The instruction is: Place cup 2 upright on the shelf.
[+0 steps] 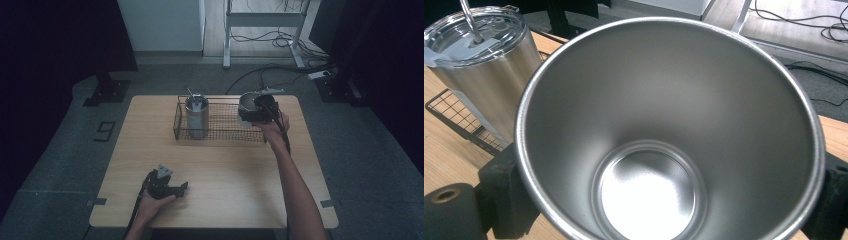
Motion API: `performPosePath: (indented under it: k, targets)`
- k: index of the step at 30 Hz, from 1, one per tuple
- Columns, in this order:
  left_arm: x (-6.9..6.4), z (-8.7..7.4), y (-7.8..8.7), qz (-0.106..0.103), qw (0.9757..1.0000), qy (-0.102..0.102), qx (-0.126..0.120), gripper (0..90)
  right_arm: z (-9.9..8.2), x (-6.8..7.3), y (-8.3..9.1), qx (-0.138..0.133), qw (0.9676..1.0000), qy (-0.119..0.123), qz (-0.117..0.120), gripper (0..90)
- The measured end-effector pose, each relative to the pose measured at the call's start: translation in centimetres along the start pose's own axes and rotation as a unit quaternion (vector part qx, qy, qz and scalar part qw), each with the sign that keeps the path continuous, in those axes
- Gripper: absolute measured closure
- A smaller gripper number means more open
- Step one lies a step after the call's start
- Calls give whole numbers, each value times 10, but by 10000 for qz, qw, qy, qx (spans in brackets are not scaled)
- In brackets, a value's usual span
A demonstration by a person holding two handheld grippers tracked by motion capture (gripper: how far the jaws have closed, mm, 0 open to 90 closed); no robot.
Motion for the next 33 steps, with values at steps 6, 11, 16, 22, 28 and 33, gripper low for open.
performPosePath:
  k: [6,11,16,22,28,33]
  targets:
    - [0,0,0,6,10000,-3,0,111,-1,-2,-6,6,10000,-16,14,75]
    - [0,0,0,10,10000,-6,7,111,-1,-4,-9,10,10000,-40,22,74]
    - [0,0,0,31,10000,-35,10,111,2,-5,-12,59,10000,-21,-1,74]
    - [0,0,0,24,10000,-40,17,110,7,-6,-18,82,10000,-13,-5,74]
    - [0,0,0,26,10000,-45,18,110,13,-6,-28,140,9999,30,-26,74]
    - [-1,0,0,28,10000,-77,26,111,18,-4,-37,205,9998,60,5,74]
Point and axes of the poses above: each handheld gripper's, and its own axes: y roughly backward along the jaws, z roughly out of its top, x roughly to its left, the point moved 1 cm from there along -y, roughly forward along the jaws, and after that the axes turned 13 degrees about z, right-handed, at the moved point
